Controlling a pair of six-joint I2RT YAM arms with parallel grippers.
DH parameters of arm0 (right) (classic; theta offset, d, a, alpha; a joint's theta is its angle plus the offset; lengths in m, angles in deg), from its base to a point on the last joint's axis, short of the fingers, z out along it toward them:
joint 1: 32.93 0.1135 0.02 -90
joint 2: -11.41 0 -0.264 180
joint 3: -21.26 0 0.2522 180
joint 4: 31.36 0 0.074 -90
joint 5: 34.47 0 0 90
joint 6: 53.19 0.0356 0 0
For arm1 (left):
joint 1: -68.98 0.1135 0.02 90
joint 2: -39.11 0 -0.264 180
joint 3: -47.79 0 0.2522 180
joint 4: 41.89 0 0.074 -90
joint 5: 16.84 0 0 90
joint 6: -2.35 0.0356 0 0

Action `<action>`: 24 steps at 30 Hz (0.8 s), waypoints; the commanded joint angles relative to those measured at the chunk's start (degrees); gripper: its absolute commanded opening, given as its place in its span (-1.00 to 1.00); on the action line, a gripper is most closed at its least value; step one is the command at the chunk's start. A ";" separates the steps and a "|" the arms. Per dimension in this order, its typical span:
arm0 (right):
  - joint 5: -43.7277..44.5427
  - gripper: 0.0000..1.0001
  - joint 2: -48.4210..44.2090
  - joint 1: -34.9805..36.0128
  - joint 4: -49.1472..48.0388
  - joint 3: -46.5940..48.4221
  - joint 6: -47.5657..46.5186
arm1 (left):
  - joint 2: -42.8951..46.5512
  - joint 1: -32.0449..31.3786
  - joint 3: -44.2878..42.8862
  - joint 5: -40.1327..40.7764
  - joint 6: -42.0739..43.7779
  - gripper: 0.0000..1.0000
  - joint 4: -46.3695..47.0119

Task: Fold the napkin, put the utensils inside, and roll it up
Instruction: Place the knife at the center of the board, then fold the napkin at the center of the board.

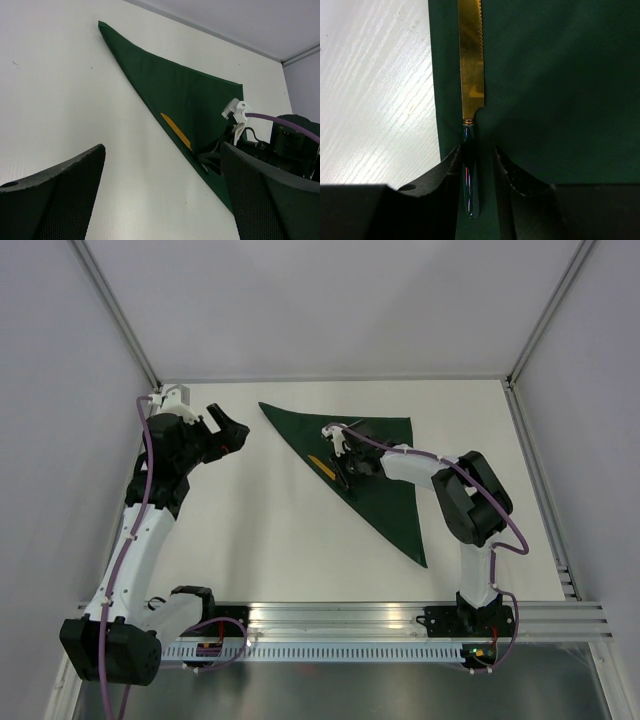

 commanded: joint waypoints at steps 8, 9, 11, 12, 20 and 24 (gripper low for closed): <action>-2.88 -0.21 -5.07 -2.02 1.14 2.36 1.99 | 0.09 0.01 -0.97 -3.71 -0.66 0.99 1.82; -3.32 -0.20 -5.42 -2.46 1.58 3.32 2.09 | 0.18 -0.25 -0.54 -4.24 -0.58 0.99 2.27; -4.03 -0.19 -6.21 -3.34 2.02 4.47 2.71 | 0.36 -0.78 0.17 -5.47 -0.58 0.99 4.10; -4.47 -0.19 -6.57 -4.22 2.63 5.08 2.97 | 0.36 -1.83 0.69 -5.47 -0.49 0.99 4.64; -9.65 -0.17 -11.84 -13.78 6.41 9.74 6.22 | -2.98 -19.30 0.70 4.80 5.74 0.99 8.86; -11.50 -0.17 -15.97 -20.91 8.79 9.92 7.89 | -7.97 -31.59 2.89 9.90 9.87 0.99 14.81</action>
